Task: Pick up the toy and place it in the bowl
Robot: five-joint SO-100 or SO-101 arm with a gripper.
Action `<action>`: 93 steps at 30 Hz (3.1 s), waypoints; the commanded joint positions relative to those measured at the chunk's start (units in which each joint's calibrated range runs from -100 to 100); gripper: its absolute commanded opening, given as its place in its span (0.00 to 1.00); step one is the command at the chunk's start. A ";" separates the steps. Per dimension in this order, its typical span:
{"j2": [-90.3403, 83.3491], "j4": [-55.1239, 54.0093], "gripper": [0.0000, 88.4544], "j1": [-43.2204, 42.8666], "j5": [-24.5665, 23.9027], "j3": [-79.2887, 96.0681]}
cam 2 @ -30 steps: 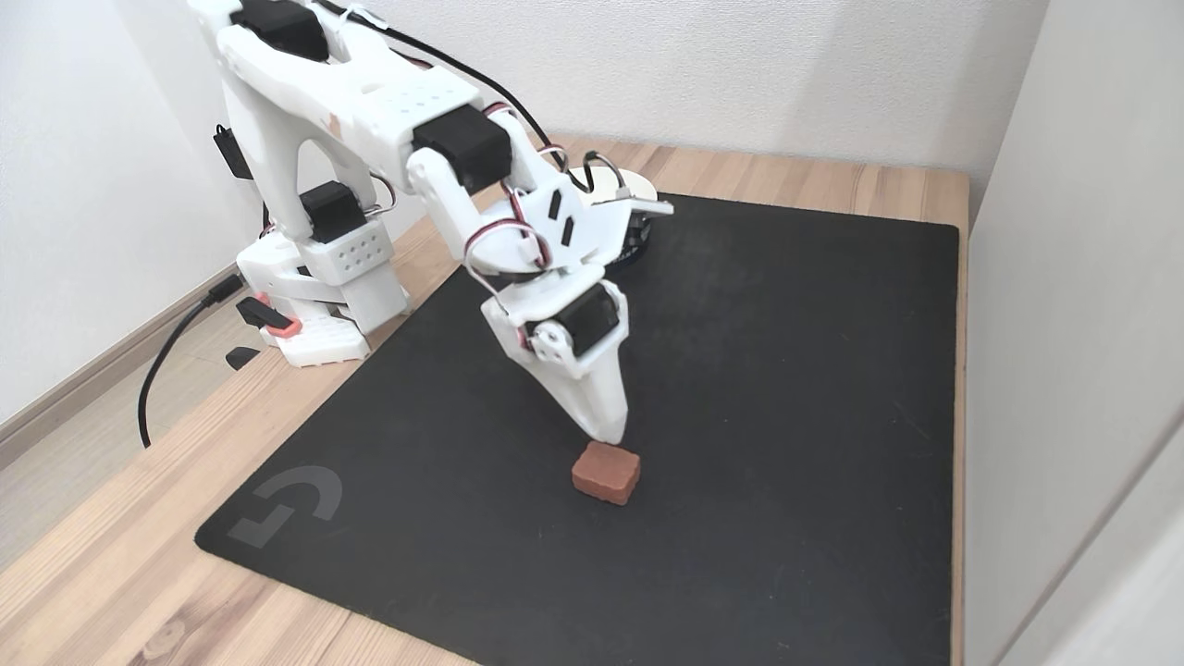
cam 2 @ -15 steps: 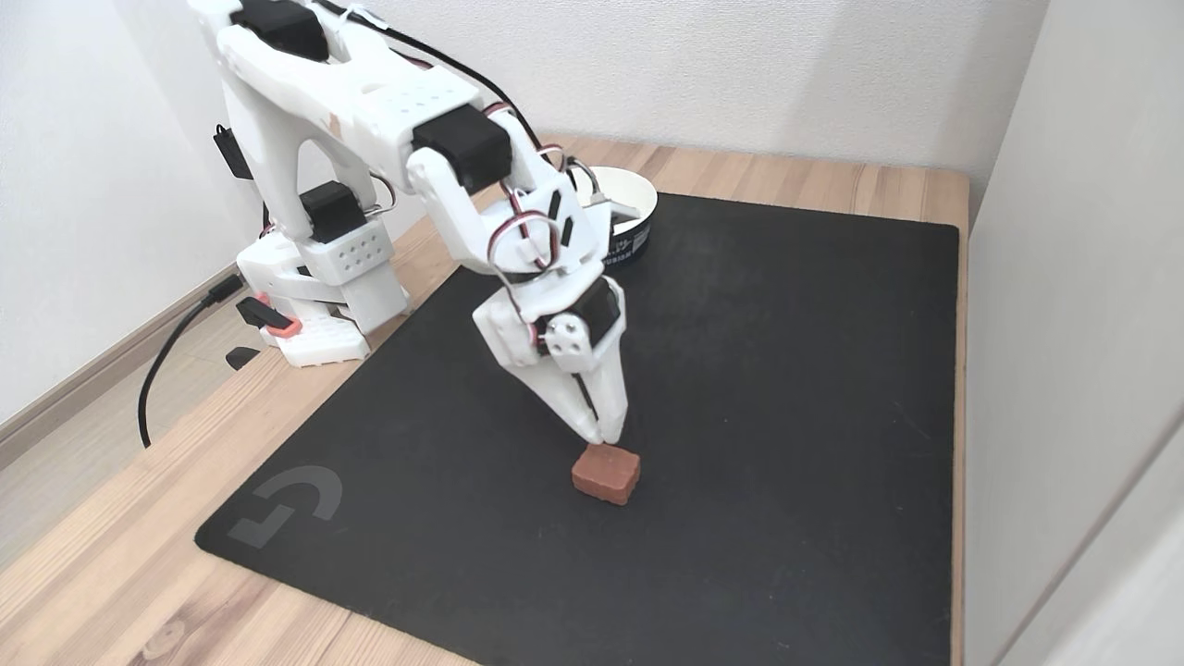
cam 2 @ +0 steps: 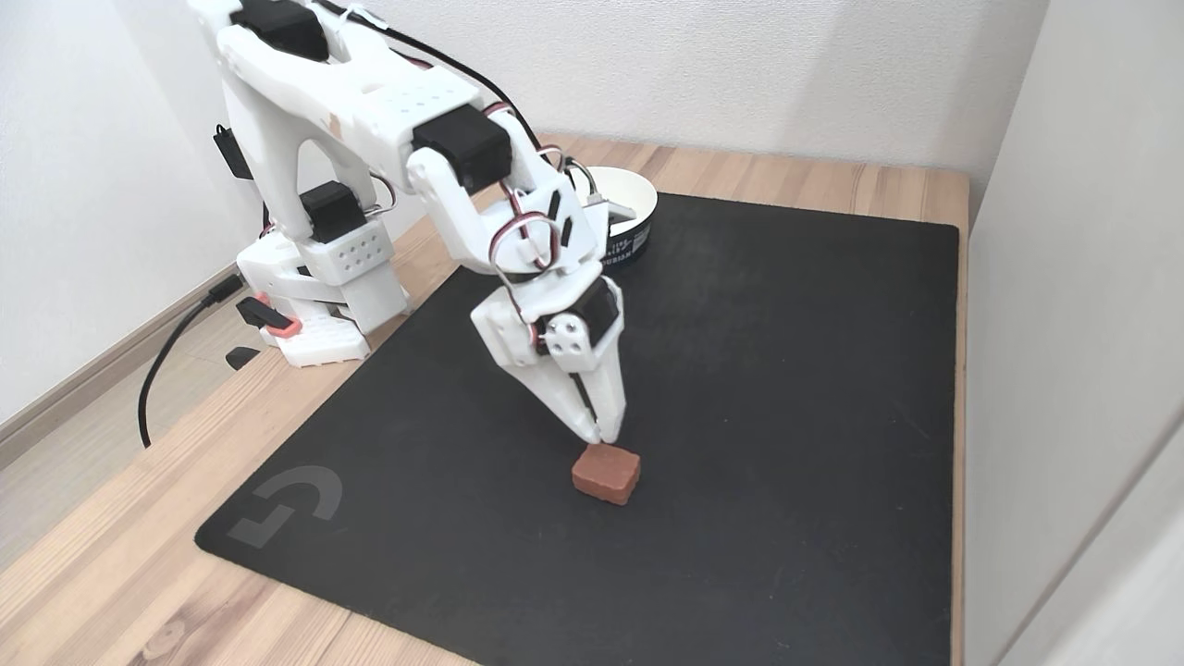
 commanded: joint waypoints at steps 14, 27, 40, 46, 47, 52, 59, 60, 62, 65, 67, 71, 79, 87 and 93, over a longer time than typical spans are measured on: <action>-0.20 16.63 0.43 0.50 -0.14 -8.11; 6.80 21.62 0.43 2.50 -0.24 -14.15; 17.14 25.60 0.43 2.50 -0.24 -25.69; 21.89 25.69 0.43 2.00 -0.24 -29.66; 22.31 25.43 0.43 2.00 -0.24 -29.66; 24.89 25.09 0.43 2.00 -0.24 -29.66; 25.81 25.01 0.43 2.00 -0.24 -29.66; 25.81 25.01 0.43 2.00 -0.24 -29.66; 25.81 25.01 0.43 2.00 -0.24 -29.66; 25.81 25.01 0.34 2.00 -0.29 -29.66; 25.81 25.01 0.28 2.00 -0.35 -29.66; 25.81 24.92 0.19 2.00 -3.84 -29.66; 25.81 24.50 0.03 2.00 -4.47 -29.57; 24.73 24.25 0.03 1.84 -4.42 -29.66; 18.98 24.33 0.03 0.08 -4.42 -32.27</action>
